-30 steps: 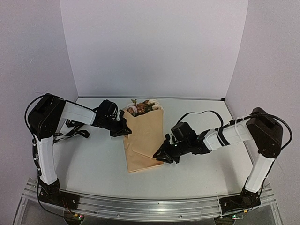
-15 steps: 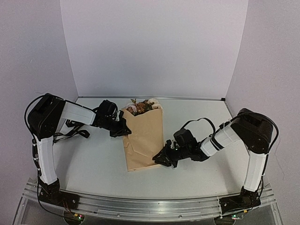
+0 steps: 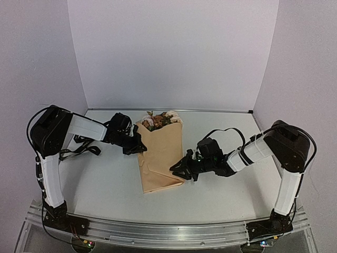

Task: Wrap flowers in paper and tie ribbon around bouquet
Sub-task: Press the fold line on the folded wrapping paper.

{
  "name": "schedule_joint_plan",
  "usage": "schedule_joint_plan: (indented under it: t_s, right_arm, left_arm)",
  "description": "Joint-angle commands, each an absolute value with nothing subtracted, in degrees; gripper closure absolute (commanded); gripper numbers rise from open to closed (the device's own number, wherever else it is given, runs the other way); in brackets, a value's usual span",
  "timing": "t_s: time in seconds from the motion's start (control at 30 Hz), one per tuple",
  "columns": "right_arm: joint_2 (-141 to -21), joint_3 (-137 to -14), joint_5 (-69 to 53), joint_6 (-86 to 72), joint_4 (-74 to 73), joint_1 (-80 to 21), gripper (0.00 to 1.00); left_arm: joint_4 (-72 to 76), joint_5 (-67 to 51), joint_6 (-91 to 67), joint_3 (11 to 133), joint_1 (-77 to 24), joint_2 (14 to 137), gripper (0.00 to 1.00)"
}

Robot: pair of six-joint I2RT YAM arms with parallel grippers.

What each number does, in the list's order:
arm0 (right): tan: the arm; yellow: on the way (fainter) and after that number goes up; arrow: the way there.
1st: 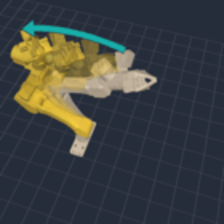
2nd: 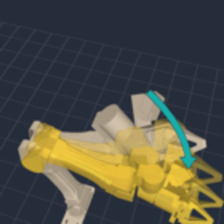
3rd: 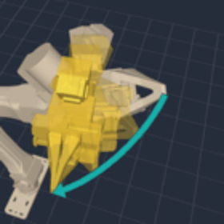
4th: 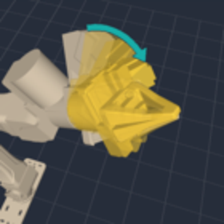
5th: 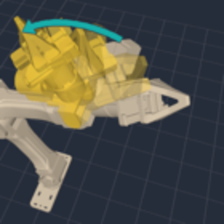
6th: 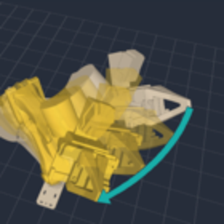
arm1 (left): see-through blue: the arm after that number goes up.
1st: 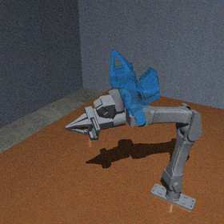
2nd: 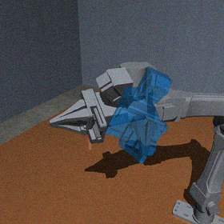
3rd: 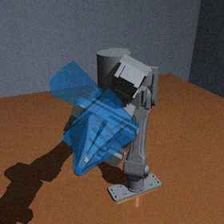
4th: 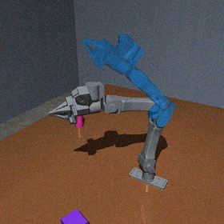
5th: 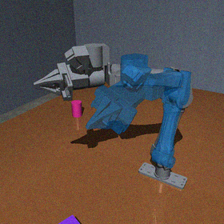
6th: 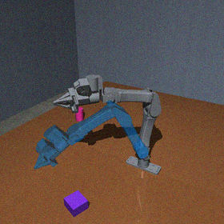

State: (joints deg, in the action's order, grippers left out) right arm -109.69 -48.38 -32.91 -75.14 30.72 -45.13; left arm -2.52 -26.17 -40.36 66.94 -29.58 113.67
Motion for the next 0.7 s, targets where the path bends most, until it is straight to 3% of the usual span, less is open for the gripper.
schedule_joint_plan:
  t_s: [0.0,0.47,0.67]
  right_arm:
    - [-109.5,-47.9,-32.5,-75.5,32.9,-42.8,0.77]
    - [-117.8,-45.7,-30.7,-78.2,36.6,-42.0,0.92]
    - [-118.7,-45.1,-30.1,-77.6,35.2,-42.0,0.94]
  left_arm:
    - [-1.9,-25.3,-40.3,67.1,-29.4,111.0,1.00]
    - [-1.5,-23.8,-41.6,65.2,-29.7,108.6,0.99]
    - [-2.6,-21.9,-42.2,64.2,-29.7,104.3,0.78]
